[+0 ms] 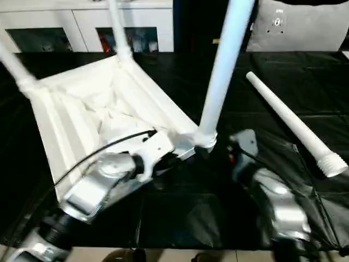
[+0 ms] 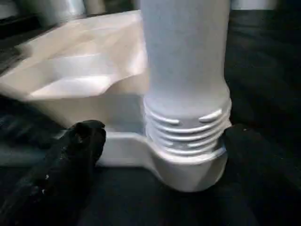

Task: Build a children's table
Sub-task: Rotate leg to tighten

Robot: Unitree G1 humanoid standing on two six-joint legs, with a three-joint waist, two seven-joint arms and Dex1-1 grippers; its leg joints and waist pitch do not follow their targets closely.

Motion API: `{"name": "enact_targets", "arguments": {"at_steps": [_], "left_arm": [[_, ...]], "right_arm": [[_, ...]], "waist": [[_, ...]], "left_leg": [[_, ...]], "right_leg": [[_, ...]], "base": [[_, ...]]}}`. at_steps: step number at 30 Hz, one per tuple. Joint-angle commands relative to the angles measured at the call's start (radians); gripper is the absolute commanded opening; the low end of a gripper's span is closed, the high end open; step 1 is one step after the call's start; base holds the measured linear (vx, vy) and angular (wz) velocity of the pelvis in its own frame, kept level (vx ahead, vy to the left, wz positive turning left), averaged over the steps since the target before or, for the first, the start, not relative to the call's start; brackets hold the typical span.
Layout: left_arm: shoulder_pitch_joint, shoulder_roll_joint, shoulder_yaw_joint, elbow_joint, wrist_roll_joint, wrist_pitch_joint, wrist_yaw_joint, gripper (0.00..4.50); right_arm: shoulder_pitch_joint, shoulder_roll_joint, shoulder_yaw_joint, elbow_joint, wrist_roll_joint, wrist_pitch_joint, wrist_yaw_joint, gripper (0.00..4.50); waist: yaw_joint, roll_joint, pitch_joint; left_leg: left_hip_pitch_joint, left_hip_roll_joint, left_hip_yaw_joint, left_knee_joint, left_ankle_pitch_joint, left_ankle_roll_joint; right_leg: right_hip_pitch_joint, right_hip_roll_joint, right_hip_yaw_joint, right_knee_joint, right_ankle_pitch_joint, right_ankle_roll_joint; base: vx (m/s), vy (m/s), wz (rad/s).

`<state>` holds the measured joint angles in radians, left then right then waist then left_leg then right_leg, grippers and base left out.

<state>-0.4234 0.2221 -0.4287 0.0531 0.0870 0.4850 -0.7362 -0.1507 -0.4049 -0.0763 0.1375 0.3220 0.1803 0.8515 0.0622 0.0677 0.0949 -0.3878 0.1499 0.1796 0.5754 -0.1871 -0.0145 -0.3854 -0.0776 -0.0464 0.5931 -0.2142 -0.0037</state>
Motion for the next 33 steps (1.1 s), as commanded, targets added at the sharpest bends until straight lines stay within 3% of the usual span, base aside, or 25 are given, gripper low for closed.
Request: {"name": "enact_targets", "arguments": {"at_steps": [1,4,9,10,11,12,13,14,17,27,33], "left_arm": [[0.011,0.035,-0.032,0.040,0.004,-0.025,-0.076,0.00],[0.007,0.079,-0.045,0.054,-0.001,-0.083,-0.128,0.00],[0.009,0.197,-0.082,0.062,-0.030,-0.232,-0.308,0.00],[0.009,0.197,-0.082,0.062,-0.030,-0.232,-0.308,0.00],[0.007,0.205,-0.081,0.065,-0.033,-0.241,-0.321,0.00],[0.005,0.219,-0.083,0.067,-0.039,-0.260,-0.349,0.00],[0.004,0.229,-0.085,0.069,-0.042,-0.272,-0.369,0.00],[0.004,0.240,-0.088,0.068,-0.046,-0.287,-0.390,0.00],[0.003,0.263,-0.101,0.068,-0.049,-0.326,-0.440,0.00],[-0.011,0.264,-0.117,0.092,-0.039,-0.387,-0.473,0.00],[-0.013,0.265,-0.119,0.099,-0.042,-0.394,-0.473,0.00]], "right_arm": [[-0.001,-0.029,0.007,-0.043,0.028,-0.013,0.087,4.41],[-0.015,-0.071,0.025,-0.037,0.022,-0.033,0.141,4.41],[-0.062,-0.142,0.078,0.004,-0.017,-0.083,0.251,4.41],[-0.062,-0.142,0.078,0.004,-0.017,-0.083,0.251,4.41],[-0.067,-0.152,0.086,0.009,-0.015,-0.082,0.278,4.41],[-0.076,-0.164,0.097,0.014,-0.012,-0.079,0.310,4.41],[-0.082,-0.172,0.104,0.017,-0.011,-0.077,0.331,4.41],[-0.089,-0.178,0.112,0.021,-0.010,-0.074,0.348,4.41],[-0.111,-0.190,0.144,0.043,-0.020,-0.084,0.400,4.26],[-0.144,-0.183,0.200,0.085,-0.026,-0.086,0.468,3.26],[-0.142,-0.182,0.208,0.090,-0.022,-0.083,0.474,2.84]], "waist": [[0.004,-0.018,-0.049],[0.003,-0.015,-0.051],[0.004,-0.025,-0.060],[0.004,-0.022,-0.059],[0.008,-0.019,-0.059],[0.009,-0.025,-0.060],[0.015,-0.021,-0.061],[0.018,-0.027,-0.063],[0.026,-0.027,-0.066],[0.029,-0.029,-0.068],[0.030,-0.030,-0.070]], "left_leg": [[0.009,0.084,-0.036,-0.072,-0.182,0.125],[0.013,0.085,-0.036,-0.071,-0.176,0.125],[0.013,0.083,-0.033,-0.063,-0.115,0.148],[0.013,0.083,-0.033,-0.062,-0.115,0.150],[0.019,0.085,-0.029,-0.061,-0.113,0.153],[0.019,0.085,-0.028,-0.059,-0.110,0.155],[0.017,0.086,-0.030,-0.059,-0.097,0.160],[0.019,0.087,-0.028,-0.056,-0.087,0.165],[0.019,0.088,-0.027,-0.053,-0.061,0.173],[0.018,0.086,-0.027,-0.051,-0.113,0.139],[0.017,0.085,-0.027,-0.048,-0.098,0.143]], "right_leg": [[0.039,-0.082,0.045,-0.076,-0.139,-0.242],[0.037,-0.082,0.045,-0.074,-0.129,-0.253],[0.039,-0.081,0.042,-0.059,-0.038,-0.277],[0.039,-0.082,0.043,-0.058,-0.038,-0.282],[0.035,-0.082,0.044,-0.059,-0.039,-0.287],[0.036,-0.082,0.044,-0.058,-0.037,-0.290],[0.039,-0.083,0.043,-0.055,-0.036,-0.290],[0.038,-0.082,0.043,-0.053,-0.026,-0.291],[0.036,-0.081,0.042,-0.045,-0.007,-0.299],[0.037,-0.084,0.044,-0.047,-0.077,-0.298],[0.038,-0.083,0.044,-0.043,-0.065,-0.297]], "base": [[0.000,0.000,0.00],[0.000,0.000,0.00],[0.000,0.000,0.00],[0.000,0.000,0.00],[0.000,0.000,0.00],[0.000,0.000,0.00],[0.000,0.000,0.00],[0.000,0.000,0.00],[0.000,0.000,0.00],[0.000,0.000,0.00],[0.000,0.000,0.00]]}}
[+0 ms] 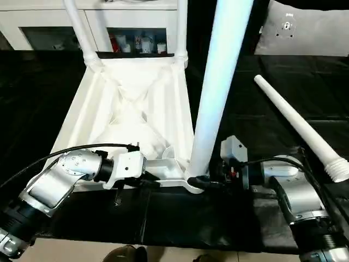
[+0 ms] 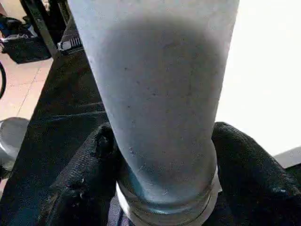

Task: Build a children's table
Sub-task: Rotate leg to tighten

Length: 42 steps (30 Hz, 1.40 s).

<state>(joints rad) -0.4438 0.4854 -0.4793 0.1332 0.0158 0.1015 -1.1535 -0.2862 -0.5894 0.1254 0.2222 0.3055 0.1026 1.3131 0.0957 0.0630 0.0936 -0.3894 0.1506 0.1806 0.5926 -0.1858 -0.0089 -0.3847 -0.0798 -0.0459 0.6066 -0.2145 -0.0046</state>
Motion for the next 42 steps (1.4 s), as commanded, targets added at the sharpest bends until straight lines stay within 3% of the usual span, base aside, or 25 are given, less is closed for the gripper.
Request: {"name": "enact_targets", "arguments": {"at_steps": [1,4,9,12,13,14,15,18,20,21,25,27,29,30,33,38,42], "left_arm": [[0.008,0.002,-0.068,0.020,0.028,-0.012,-0.056,0.00],[0.011,-0.004,-0.059,0.023,0.024,-0.007,-0.049,0.00],[0.033,-0.048,-0.014,-0.021,-0.010,0.105,0.029,0.00],[0.049,-0.077,0.002,-0.049,-0.018,0.163,0.080,0.00],[0.065,-0.126,0.024,-0.081,-0.016,0.238,0.165,0.00],[0.067,-0.132,0.026,-0.084,-0.016,0.247,0.175,0.00],[0.071,-0.155,0.034,-0.097,-0.012,0.277,0.213,0.00],[0.071,-0.274,0.066,-0.121,0.009,0.386,0.361,0.00],[0.044,-0.376,0.081,-0.092,0.035,0.434,0.478,0.00],[0.031,-0.405,0.083,-0.073,0.043,0.436,0.513,0.00],[-0.011,-0.473,0.071,0.001,0.093,0.429,0.609,0.00],[-0.023,-0.501,0.065,0.009,0.109,0.456,0.633,0.00],[-0.020,-0.499,0.065,0.002,0.112,0.463,0.630,0.00],[-0.015,-0.496,0.068,-0.005,0.115,0.470,0.630,0.00],[-0.008,-0.492,0.070,-0.012,0.118,0.479,0.633,0.00],[-0.001,-0.437,0.074,0.006,0.123,0.428,0.609,0.00],[0.002,-0.362,0.060,0.017,0.135,0.387,0.546,0.00]], "right_arm": [[-0.006,0.004,0.007,0.006,-0.006,-0.005,0.011,2.76],[-0.002,0.013,0.006,0.006,0.005,0.016,0.001,2.68],[0.026,0.070,-0.004,-0.047,0.047,0.123,-0.090,2.63],[0.025,0.114,-0.002,-0.041,0.015,0.163,-0.195,2.62],[0.017,0.179,-0.007,-0.016,-0.032,0.168,-0.328,2.62],[0.016,0.186,-0.007,-0.014,-0.037,0.168,-0.342,2.62],[0.011,0.215,-0.014,-0.003,-0.045,0.175,-0.392,2.62],[-0.013,0.317,-0.046,0.017,-0.055,0.234,-0.563,2.62],[-0.037,0.391,-0.066,0.052,-0.097,0.262,-0.721,2.62],[-0.044,0.410,-0.071,0.065,-0.109,0.263,-0.766,2.62],[-0.061,0.480,-0.110,0.081,-0.139,0.301,-0.924,2.62],[-0.060,0.479,-0.087,0.086,-0.179,0.271,-0.930,2.62],[-0.057,0.490,-0.113,0.080,-0.145,0.264,-0.919,2.62],[-0.055,0.496,-0.126,0.071,-0.133,0.259,-0.921,3.18],[-0.053,0.502,-0.137,0.061,-0.126,0.257,-0.932,3.38],[-0.018,0.477,-0.153,0.013,-0.105,0.199,-0.880,3.81],[0.019,0.396,-0.179,-0.042,-0.059,0.163,-0.744,4.23]], "waist": [[-0.003,-0.025,-0.068],[-0.003,-0.025,-0.068],[-0.005,-0.021,-0.062],[-0.015,-0.021,-0.049],[-0.018,-0.020,-0.048],[-0.027,-0.021,-0.044],[-0.033,-0.021,-0.042],[-0.057,-0.024,-0.038],[-0.067,-0.026,-0.037],[-0.067,-0.026,-0.040],[-0.065,-0.025,-0.043],[-0.058,-0.020,-0.046],[-0.054,-0.020,-0.047],[-0.054,-0.016,-0.047],[-0.054,-0.018,-0.050],[-0.050,-0.020,-0.048],[-0.043,-0.019,-0.050]], "left_leg": [[0.018,0.084,-0.028,-0.065,-0.099,0.138],[0.018,0.084,-0.028,-0.064,-0.095,0.142],[0.017,0.084,-0.029,-0.069,-0.128,0.126],[0.023,0.083,-0.032,-0.082,-0.245,0.062],[0.021,0.083,-0.035,-0.084,-0.255,0.048],[0.019,0.082,-0.038,-0.090,-0.286,0.021],[0.025,0.079,-0.043,-0.092,-0.337,0.000],[0.023,0.076,-0.048,-0.094,-0.372,-0.025],[0.017,0.074,-0.048,-0.096,-0.362,-0.026],[0.020,0.072,-0.049,-0.095,-0.367,-0.026],[0.025,0.072,-0.040,-0.094,-0.332,-0.007],[0.021,0.073,-0.038,-0.094,-0.310,0.000],[0.021,0.077,-0.038,-0.096,-0.301,0.006],[0.017,0.076,-0.040,-0.096,-0.293,0.011],[0.015,0.077,-0.038,-0.094,-0.264,0.028],[0.015,0.077,-0.034,-0.094,-0.252,0.045],[0.012,0.078,-0.035,-0.092,-0.222,0.063]], "right_leg": [[0.037,-0.081,0.043,-0.057,-0.064,-0.297],[0.037,-0.081,0.043,-0.056,-0.055,-0.299],[0.035,-0.081,0.044,-0.060,-0.101,-0.301],[0.030,-0.083,0.048,-0.080,-0.293,-0.265],[0.031,-0.084,0.047,-0.080,-0.317,-0.258],[0.029,-0.083,0.046,-0.084,-0.366,-0.239],[0.025,-0.085,0.045,-0.092,-0.442,-0.211],[0.019,-0.084,0.047,-0.098,-0.488,-0.186],[0.019,-0.082,0.047,-0.100,-0.483,-0.176],[0.018,-0.083,0.045,-0.104,-0.495,-0.163],[0.010,-0.076,0.051,-0.110,-0.398,-0.164],[0.015,-0.075,0.050,-0.105,-0.344,-0.174],[0.018,-0.076,0.050,-0.102,-0.303,-0.185],[0.022,-0.078,0.049,-0.098,-0.276,-0.194],[0.024,-0.078,0.049,-0.095,-0.221,-0.207],[0.025,-0.080,0.049,-0.098,-0.224,-0.208],[0.030,-0.079,0.048,-0.094,-0.188,-0.208]], "base": [[0.000,0.000,0.00],[0.000,0.000,0.00],[0.000,0.000,0.00],[0.000,0.000,0.00],[0.000,0.000,0.00],[0.000,0.000,0.00],[0.000,0.000,0.00],[0.000,0.000,0.00],[0.000,0.000,0.00],[0.000,0.000,0.00],[0.000,0.000,0.00],[0.000,0.000,0.00],[0.000,0.000,0.00],[0.000,0.000,0.00],[0.000,0.000,0.00],[0.000,0.000,0.00],[0.000,0.000,0.00]]}}
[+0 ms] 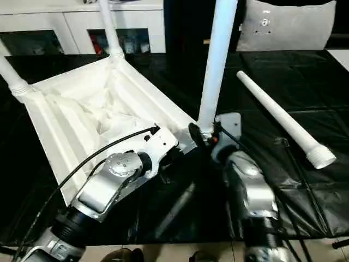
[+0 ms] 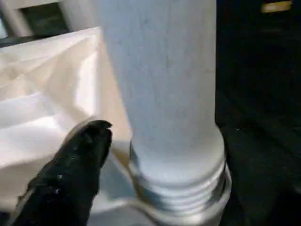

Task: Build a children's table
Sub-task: Rotate leg to tighten

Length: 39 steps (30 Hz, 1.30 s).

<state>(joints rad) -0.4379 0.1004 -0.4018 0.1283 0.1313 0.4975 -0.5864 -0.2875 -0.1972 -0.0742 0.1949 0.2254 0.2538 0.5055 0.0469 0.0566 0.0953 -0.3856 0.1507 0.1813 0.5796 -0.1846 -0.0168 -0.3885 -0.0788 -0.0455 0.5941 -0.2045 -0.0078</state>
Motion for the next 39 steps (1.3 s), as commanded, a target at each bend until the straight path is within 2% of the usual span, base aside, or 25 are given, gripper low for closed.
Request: {"name": "enact_targets", "arguments": {"at_steps": [1,2,6,9,13,16,18,22,25,26,29,30,35,36,39], "left_arm": [[-0.004,0.023,-0.017,0.022,0.019,-0.009,-0.021,0.00],[-0.003,0.037,-0.021,0.022,0.019,-0.017,-0.038,0.00],[0.001,0.103,-0.048,0.019,0.015,-0.063,-0.116,0.00],[0.008,0.174,-0.068,0.020,0.001,-0.127,-0.209,0.00],[0.009,0.216,-0.072,0.030,-0.011,-0.202,-0.269,0.00],[0.013,0.252,-0.076,0.041,-0.036,-0.277,-0.342,0.00],[0.016,0.311,-0.102,0.040,-0.061,-0.341,-0.449,0.00],[0.008,0.333,-0.104,0.055,-0.068,-0.387,-0.492,0.00],[0.005,0.346,-0.105,0.052,-0.083,-0.405,-0.538,0.00],[0.004,0.350,-0.106,0.051,-0.088,-0.413,-0.554,0.00],[0.001,0.365,-0.114,0.053,-0.100,-0.439,-0.590,0.00],[0.000,0.367,-0.116,0.055,-0.103,-0.446,-0.596,0.00],[0.001,0.365,-0.113,0.067,-0.100,-0.471,-0.613,0.00],[0.001,0.363,-0.113,0.070,-0.096,-0.475,-0.611,0.00],[0.001,0.363,-0.114,0.072,-0.096,-0.478,-0.612,0.00]], "right_arm": [[0.020,0.003,0.020,-0.015,0.021,0.011,0.063,4.29],[0.026,-0.020,0.020,-0.024,0.025,0.007,0.094,4.40],[0.046,-0.124,0.028,-0.046,0.036,-0.019,0.225,4.40],[0.042,-0.212,0.032,-0.036,0.027,-0.061,0.311,4.40],[0.038,-0.267,0.044,-0.034,0.026,-0.098,0.397,4.40],[0.033,-0.305,0.065,-0.033,0.026,-0.130,0.478,4.40],[0.033,-0.345,0.106,-0.038,0.029,-0.149,0.569,4.40],[0.030,-0.367,0.136,-0.037,0.038,-0.148,0.639,4.40],[0.022,-0.367,0.147,-0.029,0.038,-0.147,0.665,4.40],[0.021,-0.368,0.151,-0.026,0.040,-0.149,0.677,4.25],[0.017,-0.371,0.161,-0.022,0.057,-0.143,0.710,4.25],[0.017,-0.372,0.163,-0.021,0.060,-0.143,0.715,3.96],[0.019,-0.369,0.169,-0.020,0.069,-0.126,0.740,3.82],[0.023,-0.369,0.175,-0.024,0.068,-0.122,0.746,3.53],[0.027,-0.372,0.180,-0.026,0.068,-0.118,0.753,3.47]], "waist": [[0.006,-0.013,-0.052],[0.006,-0.011,-0.053],[0.012,-0.011,-0.056],[0.015,-0.009,-0.058],[0.018,-0.009,-0.058],[0.022,-0.008,-0.062],[0.027,-0.009,-0.064],[0.038,-0.007,-0.066],[0.048,-0.006,-0.066],[0.047,-0.005,-0.066],[0.048,-0.005,-0.066],[0.049,-0.005,-0.068],[0.053,-0.007,-0.067],[0.054,-0.007,-0.067],[0.053,-0.008,-0.067]], "left_leg": [[0.009,0.078,-0.035,-0.079,-0.217,0.073],[0.008,0.078,-0.036,-0.078,-0.205,0.078],[0.008,0.078,-0.034,-0.071,-0.173,0.104],[0.009,0.080,-0.035,-0.071,-0.164,0.111],[0.012,0.081,-0.032,-0.069,-0.167,0.117],[0.013,0.083,-0.032,-0.065,-0.147,0.127],[0.013,0.082,-0.033,-0.063,-0.134,0.138],[0.018,0.085,-0.029,-0.060,-0.130,0.146],[0.018,0.088,-0.030,-0.063,-0.145,0.127],[0.017,0.088,-0.030,-0.064,-0.147,0.124],[0.018,0.088,-0.030,-0.064,-0.160,0.118],[0.018,0.087,-0.029,-0.062,-0.154,0.118],[0.016,0.086,-0.029,-0.059,-0.145,0.121],[0.016,0.086,-0.029,-0.060,-0.145,0.120],[0.017,0.087,-0.029,-0.060,-0.153,0.116]], "right_leg": [[0.034,-0.080,0.047,-0.081,-0.187,-0.208],[0.035,-0.080,0.046,-0.078,-0.171,-0.218],[0.038,-0.080,0.044,-0.075,-0.125,-0.234],[0.038,-0.078,0.043,-0.071,-0.106,-0.244],[0.038,-0.079,0.043,-0.067,-0.089,-0.265],[0.039,-0.079,0.043,-0.061,-0.050,-0.277],[0.041,-0.079,0.041,-0.056,-0.023,-0.284],[0.038,-0.078,0.041,-0.053,-0.010,-0.297],[0.038,-0.080,0.042,-0.051,-0.040,-0.298],[0.037,-0.079,0.041,-0.050,-0.041,-0.298],[0.037,-0.079,0.042,-0.051,-0.044,-0.299],[0.037,-0.079,0.042,-0.049,-0.033,-0.300],[0.038,-0.080,0.043,-0.048,-0.034,-0.300],[0.038,-0.080,0.042,-0.048,-0.040,-0.299],[0.038,-0.080,0.042,-0.049,-0.055,-0.296]], "base": [[0.000,0.000,0.00],[0.000,0.000,0.00],[0.000,0.000,0.00],[0.000,0.000,0.00],[0.000,0.000,0.00],[0.000,0.000,0.00],[0.000,0.000,0.00],[0.000,0.000,0.00],[0.000,0.000,0.00],[0.000,0.000,0.00],[0.000,0.000,0.00],[0.000,0.000,0.00],[0.000,0.000,0.00],[0.000,0.000,0.00],[0.000,0.000,0.00]]}}
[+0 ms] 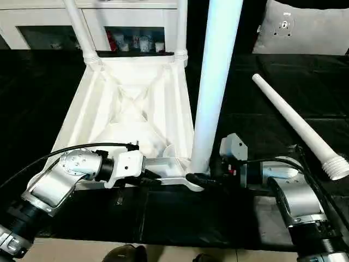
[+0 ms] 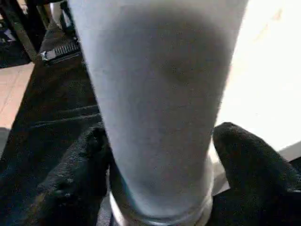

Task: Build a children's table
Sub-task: Rotate leg to tighten

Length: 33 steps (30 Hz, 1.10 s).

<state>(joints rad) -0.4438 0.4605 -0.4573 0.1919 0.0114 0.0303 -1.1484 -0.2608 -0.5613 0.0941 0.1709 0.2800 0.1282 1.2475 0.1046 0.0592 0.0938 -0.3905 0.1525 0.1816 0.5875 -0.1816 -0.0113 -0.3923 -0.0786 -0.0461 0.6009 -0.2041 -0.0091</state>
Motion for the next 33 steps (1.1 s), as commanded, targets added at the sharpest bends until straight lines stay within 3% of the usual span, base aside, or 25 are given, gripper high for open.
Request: {"name": "enact_targets", "arguments": {"at_steps": [1,6,13,16,19,22,24,26,27,29,33], "left_arm": [[0.008,0.003,-0.059,0.010,0.022,-0.013,-0.050,0.00],[0.009,-0.002,-0.054,0.016,0.021,-0.015,-0.048,0.00],[0.017,-0.005,-0.047,0.015,0.021,-0.005,-0.035,0.00],[0.022,-0.017,-0.037,0.004,0.016,0.024,-0.011,0.00],[0.037,-0.073,0.000,-0.038,-0.001,0.152,0.086,0.00],[0.058,-0.154,0.032,-0.110,-0.010,0.318,0.213,0.00],[0.065,-0.196,0.044,-0.142,-0.008,0.381,0.273,0.00],[0.064,-0.278,0.058,-0.166,0.009,0.461,0.369,0.00],[0.064,-0.278,0.058,-0.166,0.009,0.461,0.369,0.00],[0.044,-0.408,0.067,-0.155,0.068,0.544,0.525,0.00],[0.001,-0.474,0.062,-0.100,0.128,0.561,0.636,0.00]], "right_arm": [[0.004,-0.010,0.017,-0.002,0.016,0.009,0.015,3.31],[0.011,-0.009,0.021,-0.001,0.015,0.015,0.021,2.75],[0.027,0.007,0.033,-0.018,0.021,0.043,0.010,2.64],[0.038,0.019,0.035,-0.033,0.036,0.087,-0.009,2.63],[0.052,0.076,0.038,-0.045,0.028,0.175,-0.124,2.62],[0.036,0.177,0.017,-0.005,-0.006,0.229,-0.307,2.62],[0.023,0.221,0.002,0.015,-0.008,0.242,-0.375,2.62],[-0.006,0.287,-0.012,0.057,-0.041,0.240,-0.498,2.62],[-0.006,0.287,-0.012,0.057,-0.041,0.240,-0.498,2.61],[-0.054,0.406,-0.048,0.110,-0.083,0.266,-0.722,2.61],[-0.080,0.455,-0.042,0.142,-0.148,0.268,-0.838,2.61]], "waist": [[-0.004,-0.010,-0.066],[-0.002,-0.010,-0.067],[-0.001,-0.011,-0.065],[0.000,-0.011,-0.064],[-0.003,-0.010,-0.057],[-0.016,-0.008,-0.039],[-0.036,-0.013,-0.032],[-0.052,-0.012,-0.033],[-0.062,-0.011,-0.033],[-0.076,-0.016,-0.031],[-0.085,-0.015,-0.036]], "left_leg": [[0.021,0.085,-0.030,-0.068,-0.157,0.108],[0.022,0.085,-0.029,-0.066,-0.143,0.111],[0.023,0.085,-0.029,-0.069,-0.160,0.103],[0.024,0.085,-0.029,-0.069,-0.161,0.100],[0.024,0.087,-0.030,-0.077,-0.195,0.084],[0.032,0.082,-0.034,-0.088,-0.325,0.022],[0.031,0.077,-0.050,-0.096,-0.407,-0.031],[0.037,0.076,-0.052,-0.098,-0.444,-0.044],[0.032,0.074,-0.055,-0.100,-0.445,-0.047],[0.030,0.072,-0.052,-0.101,-0.450,-0.044],[0.036,0.067,-0.052,-0.097,-0.446,-0.037]], "right_leg": [[0.041,-0.080,0.043,-0.056,-0.060,-0.293],[0.041,-0.080,0.043,-0.054,-0.045,-0.294],[0.042,-0.080,0.044,-0.058,-0.082,-0.289],[0.041,-0.079,0.044,-0.058,-0.081,-0.290],[0.040,-0.080,0.046,-0.062,-0.130,-0.285],[0.032,-0.085,0.047,-0.086,-0.363,-0.249],[0.033,-0.090,0.044,-0.097,-0.543,-0.177],[0.024,-0.087,0.045,-0.108,-0.579,-0.144],[0.025,-0.086,0.043,-0.109,-0.571,-0.138],[0.020,-0.083,0.044,-0.113,-0.572,-0.131],[0.015,-0.080,0.040,-0.125,-0.577,-0.100]], "base": [[0.000,0.000,0.00],[0.000,0.000,0.00],[0.000,0.000,0.00],[0.000,0.000,0.00],[0.000,0.000,0.00],[0.000,0.000,0.00],[0.000,0.000,0.00],[0.000,0.000,0.00],[0.000,0.000,0.00],[0.000,0.000,0.00],[0.000,0.000,0.00]]}}
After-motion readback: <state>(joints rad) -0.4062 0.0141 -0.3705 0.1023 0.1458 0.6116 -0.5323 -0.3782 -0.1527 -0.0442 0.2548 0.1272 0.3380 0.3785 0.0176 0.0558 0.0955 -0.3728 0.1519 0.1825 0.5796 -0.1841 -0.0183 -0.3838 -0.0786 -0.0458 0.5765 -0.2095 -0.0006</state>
